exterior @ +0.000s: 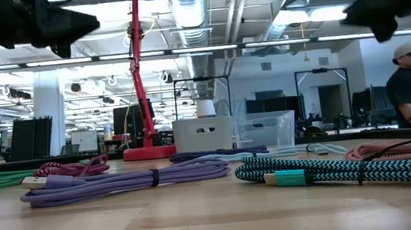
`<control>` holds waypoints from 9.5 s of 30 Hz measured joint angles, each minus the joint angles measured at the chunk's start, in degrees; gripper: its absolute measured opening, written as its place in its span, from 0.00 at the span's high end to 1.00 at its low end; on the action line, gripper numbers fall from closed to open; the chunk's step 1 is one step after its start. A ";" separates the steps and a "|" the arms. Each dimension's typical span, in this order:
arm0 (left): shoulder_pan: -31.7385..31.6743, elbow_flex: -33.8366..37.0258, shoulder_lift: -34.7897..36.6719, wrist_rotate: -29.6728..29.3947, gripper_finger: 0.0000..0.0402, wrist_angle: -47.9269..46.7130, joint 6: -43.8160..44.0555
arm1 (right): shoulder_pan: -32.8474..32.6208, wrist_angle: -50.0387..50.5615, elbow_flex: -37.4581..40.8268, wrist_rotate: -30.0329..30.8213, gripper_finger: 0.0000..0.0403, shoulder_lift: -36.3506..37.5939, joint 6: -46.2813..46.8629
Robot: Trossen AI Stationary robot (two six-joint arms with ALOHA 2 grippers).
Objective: Pick & Place USB Port
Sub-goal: Put the light blue charger cable into the transparent bin, then put the pink charger cable into the transparent bin
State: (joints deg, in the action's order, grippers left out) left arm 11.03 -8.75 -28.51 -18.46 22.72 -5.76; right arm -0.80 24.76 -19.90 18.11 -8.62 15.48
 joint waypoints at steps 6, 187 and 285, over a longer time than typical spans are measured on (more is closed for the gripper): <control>-0.22 0.00 -0.79 0.00 0.81 0.16 0.00 | 0.00 2.70 0.02 3.31 0.80 -7.09 5.89; -0.22 0.09 -0.75 0.02 0.81 -0.83 0.24 | 32.05 -21.72 -35.23 -9.24 1.00 -81.96 -4.08; -0.15 0.09 -0.74 0.04 0.81 -0.13 0.24 | -0.69 -5.03 -35.28 -9.20 0.82 -54.45 -17.41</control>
State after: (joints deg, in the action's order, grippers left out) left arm 10.88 -8.67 -29.26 -18.41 22.59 -5.52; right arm -1.49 19.73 -55.18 8.91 -63.07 -1.93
